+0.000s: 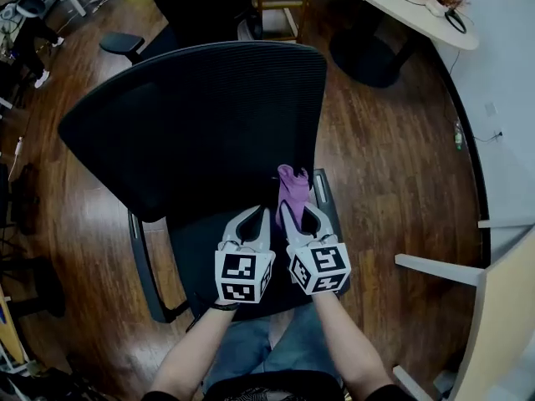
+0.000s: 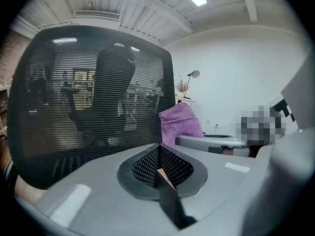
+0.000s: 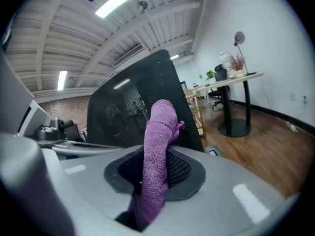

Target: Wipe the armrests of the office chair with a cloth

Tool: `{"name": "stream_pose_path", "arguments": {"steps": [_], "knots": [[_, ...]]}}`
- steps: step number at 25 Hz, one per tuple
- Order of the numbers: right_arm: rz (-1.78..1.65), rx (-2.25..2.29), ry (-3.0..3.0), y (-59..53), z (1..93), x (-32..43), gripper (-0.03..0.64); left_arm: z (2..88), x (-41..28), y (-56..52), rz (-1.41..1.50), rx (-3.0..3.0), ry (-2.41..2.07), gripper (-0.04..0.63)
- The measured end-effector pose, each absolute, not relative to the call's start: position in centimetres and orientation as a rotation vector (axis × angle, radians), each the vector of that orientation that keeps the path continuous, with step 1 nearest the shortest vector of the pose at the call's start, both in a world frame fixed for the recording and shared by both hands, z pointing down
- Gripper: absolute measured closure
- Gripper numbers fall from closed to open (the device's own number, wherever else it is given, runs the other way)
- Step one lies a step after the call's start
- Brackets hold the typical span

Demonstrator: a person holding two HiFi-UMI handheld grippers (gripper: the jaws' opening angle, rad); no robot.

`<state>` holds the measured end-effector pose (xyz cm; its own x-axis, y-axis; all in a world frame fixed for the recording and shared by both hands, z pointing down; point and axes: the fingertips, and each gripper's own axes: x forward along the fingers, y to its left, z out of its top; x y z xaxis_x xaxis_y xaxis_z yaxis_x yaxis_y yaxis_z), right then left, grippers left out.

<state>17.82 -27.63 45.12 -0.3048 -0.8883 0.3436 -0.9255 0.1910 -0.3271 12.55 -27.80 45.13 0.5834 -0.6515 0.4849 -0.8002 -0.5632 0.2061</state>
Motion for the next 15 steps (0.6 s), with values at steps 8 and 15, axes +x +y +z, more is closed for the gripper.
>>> {"name": "stream_pose_path", "arguments": {"steps": [8,15], "knots": [[0.88,2.087,-2.183,-27.1,50.5,18.8,0.541,45.8,12.5,-28.4,0.505,2.484,-1.067,0.591],[0.955,2.244,-2.066,-26.2,54.2,21.3,0.541,47.9,13.4,-27.2,0.558,2.527,-0.976,0.592]]}}
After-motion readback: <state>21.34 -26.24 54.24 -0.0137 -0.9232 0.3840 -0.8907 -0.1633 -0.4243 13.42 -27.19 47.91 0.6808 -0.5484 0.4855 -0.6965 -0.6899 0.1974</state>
